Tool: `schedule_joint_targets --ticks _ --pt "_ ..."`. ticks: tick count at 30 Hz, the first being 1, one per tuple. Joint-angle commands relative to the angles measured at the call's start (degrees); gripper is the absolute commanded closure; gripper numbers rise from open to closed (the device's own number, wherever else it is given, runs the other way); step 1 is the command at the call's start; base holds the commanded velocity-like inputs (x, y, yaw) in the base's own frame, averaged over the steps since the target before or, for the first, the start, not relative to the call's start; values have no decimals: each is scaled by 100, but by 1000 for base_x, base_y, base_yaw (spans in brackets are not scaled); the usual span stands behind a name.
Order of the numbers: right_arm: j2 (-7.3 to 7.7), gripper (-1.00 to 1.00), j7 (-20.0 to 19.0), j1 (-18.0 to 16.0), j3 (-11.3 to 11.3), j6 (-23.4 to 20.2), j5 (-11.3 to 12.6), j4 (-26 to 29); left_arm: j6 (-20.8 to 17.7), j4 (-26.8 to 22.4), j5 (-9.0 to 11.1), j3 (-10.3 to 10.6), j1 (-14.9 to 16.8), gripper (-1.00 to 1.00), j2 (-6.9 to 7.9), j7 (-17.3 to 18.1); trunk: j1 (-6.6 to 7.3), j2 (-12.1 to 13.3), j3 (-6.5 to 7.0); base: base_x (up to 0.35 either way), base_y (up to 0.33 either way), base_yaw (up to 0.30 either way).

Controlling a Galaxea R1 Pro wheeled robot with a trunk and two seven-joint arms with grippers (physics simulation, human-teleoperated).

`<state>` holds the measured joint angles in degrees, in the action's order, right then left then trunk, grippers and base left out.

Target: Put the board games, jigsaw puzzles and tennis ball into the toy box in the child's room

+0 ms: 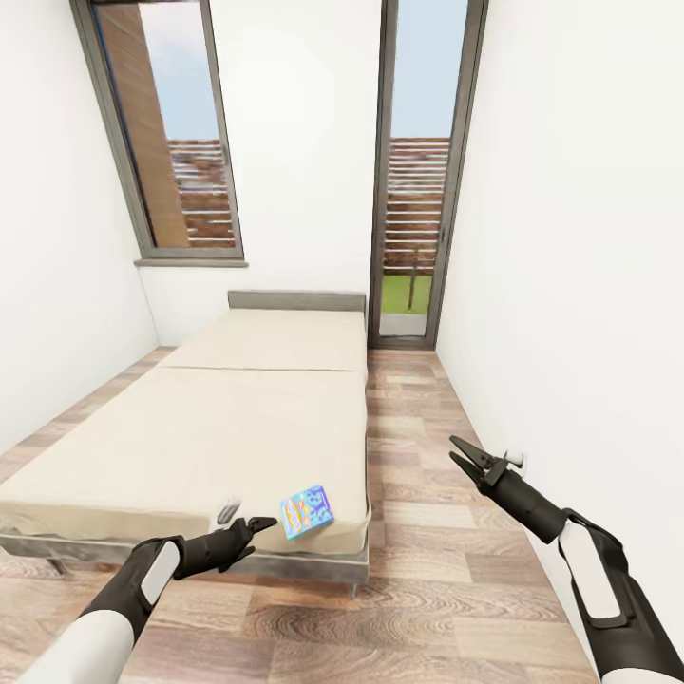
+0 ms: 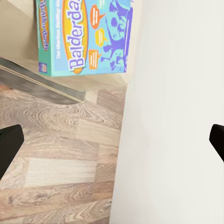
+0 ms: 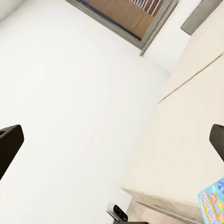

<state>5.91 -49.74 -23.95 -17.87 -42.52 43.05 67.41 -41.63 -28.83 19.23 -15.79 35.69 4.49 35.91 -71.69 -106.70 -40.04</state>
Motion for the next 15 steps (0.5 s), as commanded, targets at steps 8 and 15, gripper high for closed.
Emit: schedule_joint_targets --ticks 8,15 --pt "-7 -100 -41 -4 -40 -22 19 -16 -14 1 2 -26 2 -100 -12 37 -176 -325 -150 0 0 0" --pt "-9 -100 -41 -4 -46 -14 15 -39 -12 1 -5 -17 2 -100 -10 286 -329 -606 -275 0 0 0"
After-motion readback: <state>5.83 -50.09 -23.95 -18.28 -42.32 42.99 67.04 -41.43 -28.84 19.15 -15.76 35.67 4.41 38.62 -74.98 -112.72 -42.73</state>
